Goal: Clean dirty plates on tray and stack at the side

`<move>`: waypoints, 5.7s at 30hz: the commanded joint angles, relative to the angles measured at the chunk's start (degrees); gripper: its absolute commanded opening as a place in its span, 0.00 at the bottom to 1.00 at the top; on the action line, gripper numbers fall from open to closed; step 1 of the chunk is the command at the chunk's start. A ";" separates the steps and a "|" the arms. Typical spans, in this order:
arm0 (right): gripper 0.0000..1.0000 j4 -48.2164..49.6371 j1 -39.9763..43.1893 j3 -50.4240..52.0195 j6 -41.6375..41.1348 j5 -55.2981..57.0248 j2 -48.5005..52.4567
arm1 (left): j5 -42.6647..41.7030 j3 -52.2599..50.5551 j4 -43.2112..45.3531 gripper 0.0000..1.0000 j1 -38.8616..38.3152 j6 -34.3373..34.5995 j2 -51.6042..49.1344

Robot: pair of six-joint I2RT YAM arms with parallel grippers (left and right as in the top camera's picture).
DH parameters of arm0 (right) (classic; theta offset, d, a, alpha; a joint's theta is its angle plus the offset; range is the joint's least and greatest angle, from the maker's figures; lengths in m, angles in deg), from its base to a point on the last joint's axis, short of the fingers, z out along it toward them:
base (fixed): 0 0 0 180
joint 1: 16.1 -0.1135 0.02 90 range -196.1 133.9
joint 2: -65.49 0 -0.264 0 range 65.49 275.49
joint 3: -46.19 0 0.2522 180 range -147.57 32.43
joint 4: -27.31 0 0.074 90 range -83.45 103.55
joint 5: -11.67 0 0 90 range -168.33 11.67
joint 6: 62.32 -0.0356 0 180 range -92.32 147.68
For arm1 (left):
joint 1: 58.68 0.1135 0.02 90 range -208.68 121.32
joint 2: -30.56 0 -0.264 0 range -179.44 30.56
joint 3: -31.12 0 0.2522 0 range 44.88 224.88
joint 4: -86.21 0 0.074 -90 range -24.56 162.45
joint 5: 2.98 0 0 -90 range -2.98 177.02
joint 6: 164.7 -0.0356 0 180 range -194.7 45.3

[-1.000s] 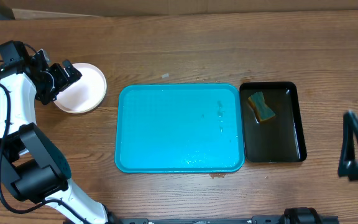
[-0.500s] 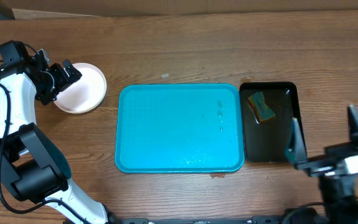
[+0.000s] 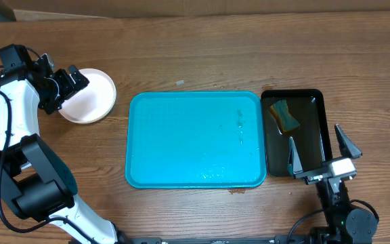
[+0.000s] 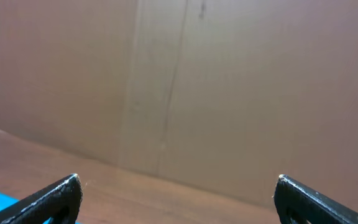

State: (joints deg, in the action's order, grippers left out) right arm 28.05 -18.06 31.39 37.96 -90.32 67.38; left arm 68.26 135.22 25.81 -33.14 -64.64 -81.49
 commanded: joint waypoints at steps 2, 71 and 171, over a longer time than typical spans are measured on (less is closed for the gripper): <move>1.00 -2.45 -0.13 0.61 -3.04 4.59 -1.14 | 0.15 -0.26 0.22 1.00 0.15 -1.29 -0.24; 1.00 -18.99 -0.24 0.59 -7.13 8.31 -1.73 | 10.38 -0.26 0.17 1.00 -18.84 -1.29 34.67; 1.00 -18.99 -0.24 0.59 -7.10 8.31 -1.73 | 17.27 -90.07 42.23 1.00 -20.04 -10.54 111.84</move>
State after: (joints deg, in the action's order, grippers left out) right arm 8.82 -18.06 31.39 31.10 -82.51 66.23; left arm 84.76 45.37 68.15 -52.73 -73.86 29.72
